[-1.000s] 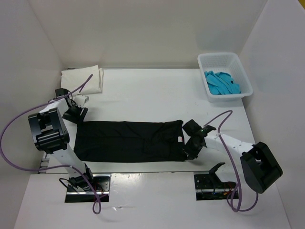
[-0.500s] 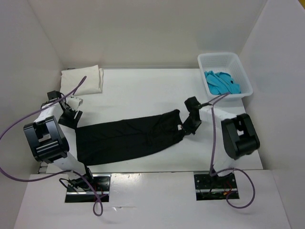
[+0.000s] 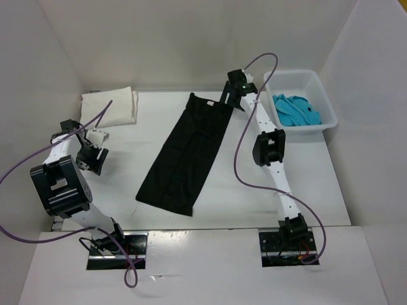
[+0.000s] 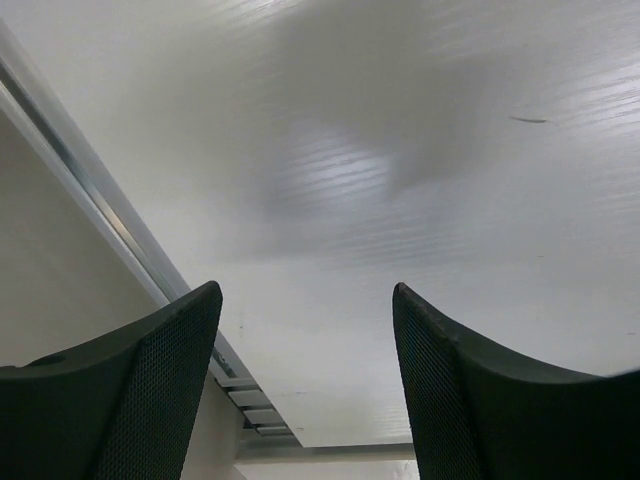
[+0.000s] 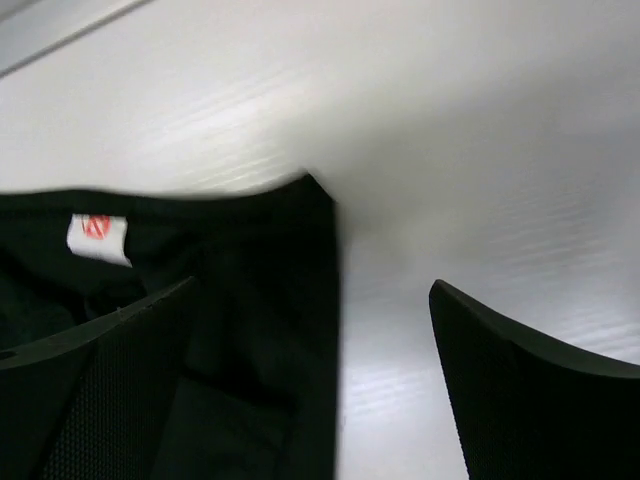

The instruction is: Fold and stack the t-shirts

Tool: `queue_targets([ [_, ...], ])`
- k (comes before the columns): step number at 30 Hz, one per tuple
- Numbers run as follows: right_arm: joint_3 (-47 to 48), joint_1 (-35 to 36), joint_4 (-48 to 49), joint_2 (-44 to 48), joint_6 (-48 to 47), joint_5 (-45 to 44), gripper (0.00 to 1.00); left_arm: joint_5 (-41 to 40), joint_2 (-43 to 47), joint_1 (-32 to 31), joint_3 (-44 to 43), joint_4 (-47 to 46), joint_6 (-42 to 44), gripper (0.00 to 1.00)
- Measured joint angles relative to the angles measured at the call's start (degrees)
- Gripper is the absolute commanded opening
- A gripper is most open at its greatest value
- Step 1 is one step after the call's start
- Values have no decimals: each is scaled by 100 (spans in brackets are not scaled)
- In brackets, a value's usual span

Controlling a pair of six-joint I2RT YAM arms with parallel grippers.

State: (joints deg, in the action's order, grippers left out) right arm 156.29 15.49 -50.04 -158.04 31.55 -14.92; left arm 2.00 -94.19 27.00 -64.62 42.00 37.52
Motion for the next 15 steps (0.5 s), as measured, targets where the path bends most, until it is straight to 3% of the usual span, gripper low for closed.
queue_targets([
  [3, 1010, 76, -605, -153, -203, -280, 100, 55, 0, -162, -31, 76, -44, 76],
  [7, 901, 258, -1137, 798, -424, -999, 100, 275, 87, -424, -35, 216, -186, 79],
  [12, -461, 1128, -1416, 2981, -461, -1757, 100, 566, 831, -442, -33, 343, -378, 82],
  [15, -2715, 2081, -949, 4874, -448, -2081, 100, 782, 1554, -433, 68, 328, -479, 83],
])
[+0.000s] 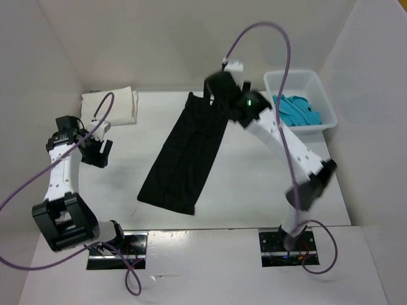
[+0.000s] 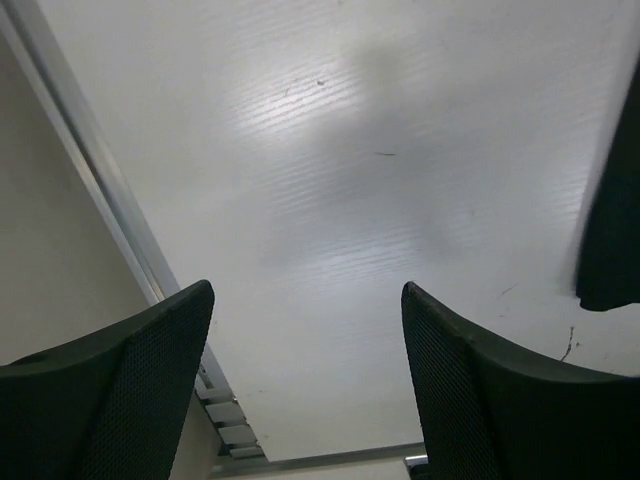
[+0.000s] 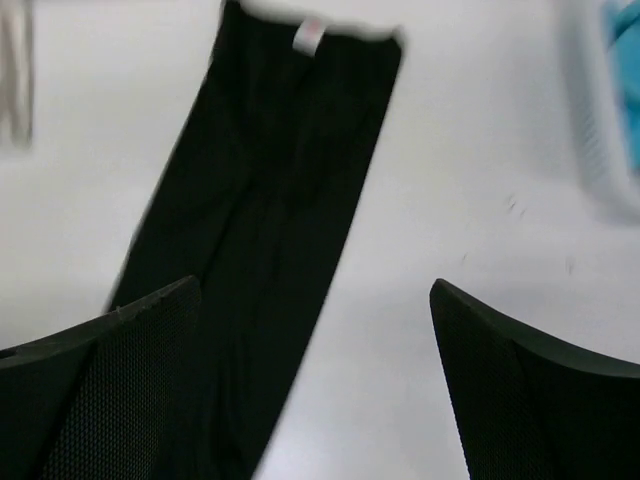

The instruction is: Fold and stack the t-shirts

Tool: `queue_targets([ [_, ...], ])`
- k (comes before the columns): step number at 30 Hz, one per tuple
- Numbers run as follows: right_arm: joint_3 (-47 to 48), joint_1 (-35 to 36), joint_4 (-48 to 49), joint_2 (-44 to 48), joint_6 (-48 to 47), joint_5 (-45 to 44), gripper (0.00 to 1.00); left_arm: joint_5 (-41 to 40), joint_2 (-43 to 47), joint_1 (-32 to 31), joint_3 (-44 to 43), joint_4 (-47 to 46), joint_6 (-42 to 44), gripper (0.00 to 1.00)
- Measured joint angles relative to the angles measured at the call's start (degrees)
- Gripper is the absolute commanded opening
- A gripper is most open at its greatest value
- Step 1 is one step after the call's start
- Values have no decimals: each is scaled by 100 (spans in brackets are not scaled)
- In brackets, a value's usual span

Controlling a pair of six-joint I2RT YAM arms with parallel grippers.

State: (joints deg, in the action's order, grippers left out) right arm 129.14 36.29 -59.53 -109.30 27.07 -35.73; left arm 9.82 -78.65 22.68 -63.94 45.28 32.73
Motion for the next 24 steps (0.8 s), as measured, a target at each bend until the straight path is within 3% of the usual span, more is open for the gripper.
queue_targets([
  [3, -2881, 1110, 809, 1873, 229, 267, 100, 208, 601, 0, 216, 44, -31, 83],
  [5, -4413, 1523, 1290, 2726, 579, 721, 94, 334, 765, 0, 271, 129, -42, 83],
  [6, -5239, 1611, 1569, 3101, 868, 968, 76, 404, 804, 0, 282, 160, -57, 83],
  [9, -6714, 1641, 2057, 3381, 1572, 1615, 43, 584, 848, 0, 284, 229, -144, 83],
  [12, -7656, 1770, 2507, 3283, 2249, 2170, 43, 761, 931, 0, 284, 323, -146, 83],
  [16, -7812, 2396, 2911, 2966, 2892, 2555, 75, 896, 1213, 0, 282, 527, -129, 84],
  [24, -7047, 2896, 3633, 1427, 3353, 2675, 78, 951, 2157, -7, 269, 863, 92, 88],
])
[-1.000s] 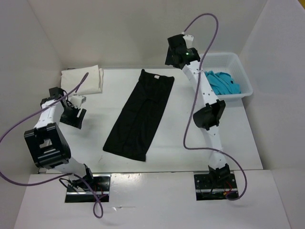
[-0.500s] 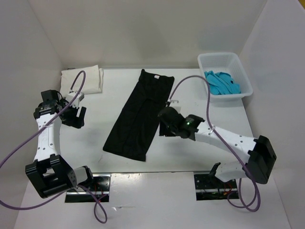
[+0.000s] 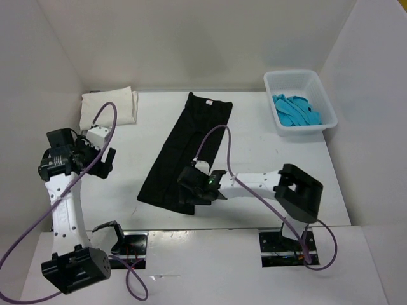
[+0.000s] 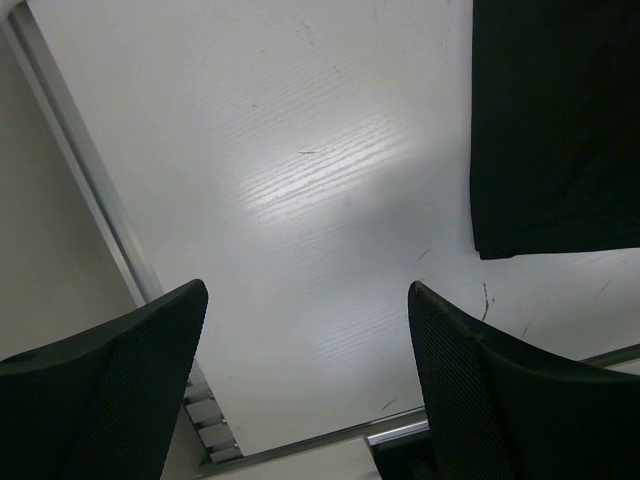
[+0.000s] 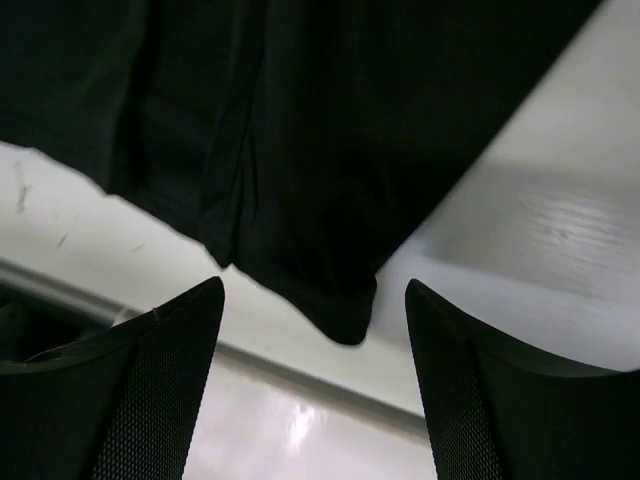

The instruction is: Fold and stack the t-shirts

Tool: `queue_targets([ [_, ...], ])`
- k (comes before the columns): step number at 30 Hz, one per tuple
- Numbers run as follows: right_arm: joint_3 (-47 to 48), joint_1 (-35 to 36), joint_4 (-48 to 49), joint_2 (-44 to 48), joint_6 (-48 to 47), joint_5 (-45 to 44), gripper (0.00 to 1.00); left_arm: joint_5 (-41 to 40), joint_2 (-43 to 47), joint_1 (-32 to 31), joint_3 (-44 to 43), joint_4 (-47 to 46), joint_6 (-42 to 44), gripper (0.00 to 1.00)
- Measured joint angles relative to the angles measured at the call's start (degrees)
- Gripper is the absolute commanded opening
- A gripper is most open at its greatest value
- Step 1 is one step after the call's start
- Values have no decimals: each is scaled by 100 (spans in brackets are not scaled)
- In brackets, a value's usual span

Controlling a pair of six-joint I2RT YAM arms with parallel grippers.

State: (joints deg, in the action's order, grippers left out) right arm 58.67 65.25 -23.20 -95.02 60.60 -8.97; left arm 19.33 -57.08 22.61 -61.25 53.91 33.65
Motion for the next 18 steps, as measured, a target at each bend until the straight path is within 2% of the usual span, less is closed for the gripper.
queue_targets([
  [4, 232, 146, 7, -660, 321, -28, 71, -22, 221, -4, -15, 105, 184, 88],
  [6, 334, 197, 85, -682, 476, 2, 62, -50, 229, -4, -15, 146, 236, 88],
  [7, 330, 210, 92, -688, 551, 7, 55, -66, 227, -4, -15, 162, 254, 88],
  [8, 306, 216, 101, -704, 616, 28, 39, -79, 232, -4, -15, 166, 269, 88],
  [11, 155, 223, 120, -728, 778, 98, 12, -103, 247, -4, -15, 177, 358, 88],
  [13, 4, 221, 162, -678, 927, 111, 1, -101, 256, -4, -15, 188, 389, 88],
  [18, -861, 221, 175, 85, 1272, 118, 0, -52, 254, -227, -26, 203, 595, 89],
])
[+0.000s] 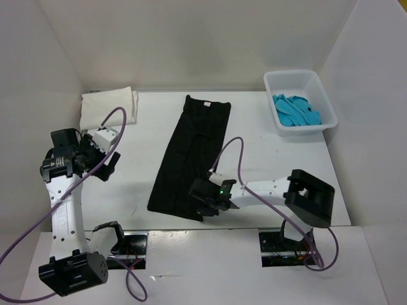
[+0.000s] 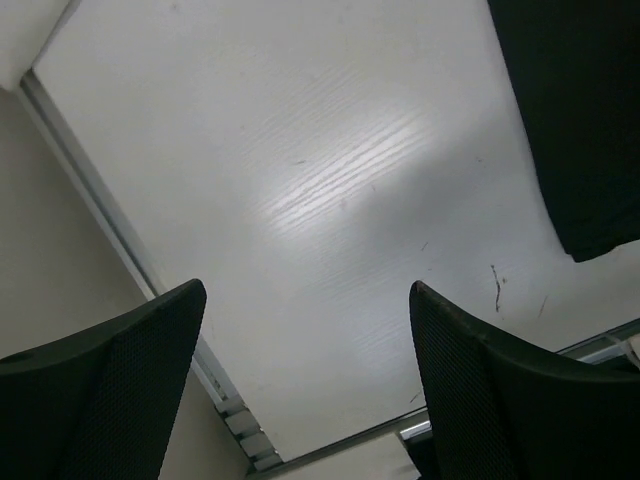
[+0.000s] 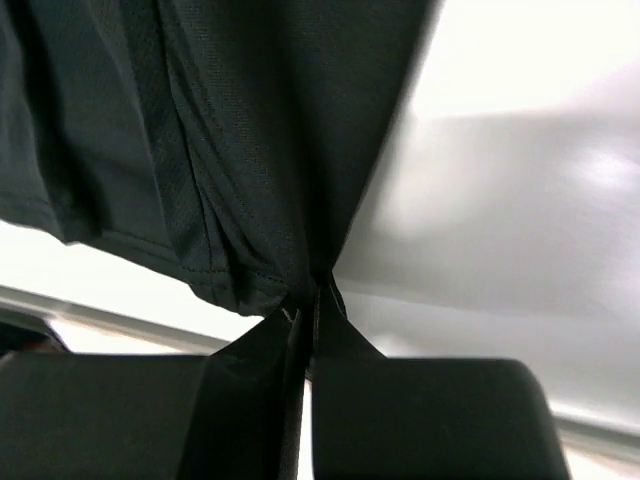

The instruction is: Fold and stack the t-shirts

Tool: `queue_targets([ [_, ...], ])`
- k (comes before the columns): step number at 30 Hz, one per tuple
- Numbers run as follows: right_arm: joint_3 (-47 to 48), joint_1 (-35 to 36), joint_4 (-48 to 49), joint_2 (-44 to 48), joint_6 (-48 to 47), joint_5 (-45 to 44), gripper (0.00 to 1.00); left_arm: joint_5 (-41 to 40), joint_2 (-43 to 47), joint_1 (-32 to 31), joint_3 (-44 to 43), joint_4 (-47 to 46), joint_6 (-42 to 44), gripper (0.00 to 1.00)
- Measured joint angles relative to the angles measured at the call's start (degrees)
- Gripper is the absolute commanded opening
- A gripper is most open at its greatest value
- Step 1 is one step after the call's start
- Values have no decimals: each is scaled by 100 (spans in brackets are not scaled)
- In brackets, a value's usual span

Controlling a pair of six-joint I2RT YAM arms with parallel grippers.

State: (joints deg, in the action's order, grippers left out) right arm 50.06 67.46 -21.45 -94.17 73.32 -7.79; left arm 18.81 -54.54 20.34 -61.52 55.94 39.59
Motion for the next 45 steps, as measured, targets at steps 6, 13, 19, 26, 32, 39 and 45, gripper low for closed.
queue_targets([
  [6, -1021, -55, -634, 1357, 251, -42, 5, 44, -417, -1360, -623, -31, 66, 89],
  [13, -1412, -177, -1209, 2588, 310, -61, 69, -962, -1414, -4732, -992, -595, 114, 95],
  [19, -1414, -186, -1410, 3174, 291, -33, 71, -2179, -839, -6850, 1364, -1187, 1497, 98],
  [26, -1421, -251, -1434, 3362, 339, -31, 71, -1716, 1290, -7197, 2800, -1058, 3733, 99],
  [32, -1646, -374, -1401, 3362, 369, 57, 71, -841, 356, -7294, 2833, -1045, 4774, 98],
  [39, -1801, -452, -1340, 3368, 387, 129, 71, -503, -577, -7464, 2997, -1130, 5633, 90],
  [45, -1917, -452, -1241, 3355, 404, 245, 71, -391, -1132, -7466, 2940, -1200, 5952, 75],
])
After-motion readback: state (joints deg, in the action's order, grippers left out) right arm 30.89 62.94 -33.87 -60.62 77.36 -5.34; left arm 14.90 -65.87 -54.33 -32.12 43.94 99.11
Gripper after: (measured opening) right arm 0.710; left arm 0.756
